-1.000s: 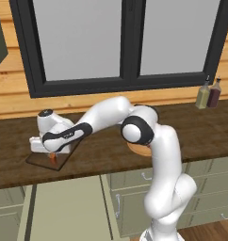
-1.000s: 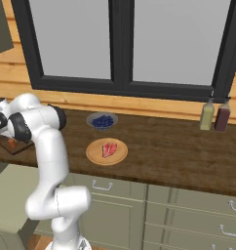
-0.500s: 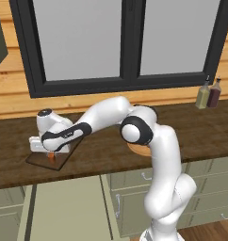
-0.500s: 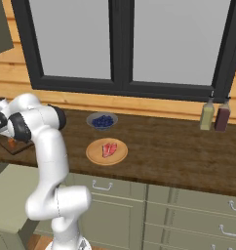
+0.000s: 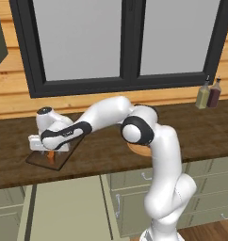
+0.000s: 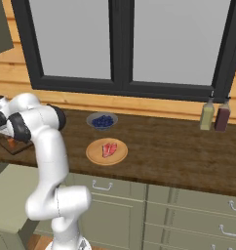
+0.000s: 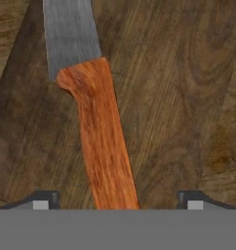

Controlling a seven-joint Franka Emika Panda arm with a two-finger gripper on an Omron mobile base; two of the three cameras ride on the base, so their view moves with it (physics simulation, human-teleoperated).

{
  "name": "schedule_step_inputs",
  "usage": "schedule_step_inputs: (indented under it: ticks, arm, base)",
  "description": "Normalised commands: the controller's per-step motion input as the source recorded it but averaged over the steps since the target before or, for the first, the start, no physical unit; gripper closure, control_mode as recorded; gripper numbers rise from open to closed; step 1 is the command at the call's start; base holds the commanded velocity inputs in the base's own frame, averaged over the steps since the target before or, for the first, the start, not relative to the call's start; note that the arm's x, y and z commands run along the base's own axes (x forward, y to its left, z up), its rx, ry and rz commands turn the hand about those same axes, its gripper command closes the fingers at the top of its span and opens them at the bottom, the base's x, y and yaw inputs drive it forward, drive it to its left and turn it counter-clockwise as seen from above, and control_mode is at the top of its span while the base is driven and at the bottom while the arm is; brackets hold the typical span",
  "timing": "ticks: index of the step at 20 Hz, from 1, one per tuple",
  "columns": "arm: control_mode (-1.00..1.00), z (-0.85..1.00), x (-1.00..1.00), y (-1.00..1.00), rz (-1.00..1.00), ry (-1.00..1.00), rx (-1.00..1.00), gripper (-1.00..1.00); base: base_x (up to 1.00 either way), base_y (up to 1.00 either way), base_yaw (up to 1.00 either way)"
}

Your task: Pick up the knife from the drawer and place it on the cutting board. Then place the meat from the plate to the cutting board.

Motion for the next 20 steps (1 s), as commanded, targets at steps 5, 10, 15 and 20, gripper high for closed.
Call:
schedule_step_inputs:
  ticks: [5, 10, 15, 20]
  arm:
    - [-1.0, 0.63, -0.29, -0.11, 0.0, -0.04, 0.0, -1.0]
    - [-1.0, 0.69, -0.5, -0.41, 0.0, -0.03, 0.0, -1.0]
    - [-1.0, 0.69, -0.33, -0.78, 0.01, 0.01, 0.0, -1.0]
    - [-1.0, 0.48, -0.12, -0.96, 0.01, 0.04, 0.0, -1.0]
  base:
    - [0.0, 0.0, 0.0]
    - [0.0, 0.0, 0.0]
    - [0.0, 0.0, 0.0]
    - [0.0, 0.0, 0.0]
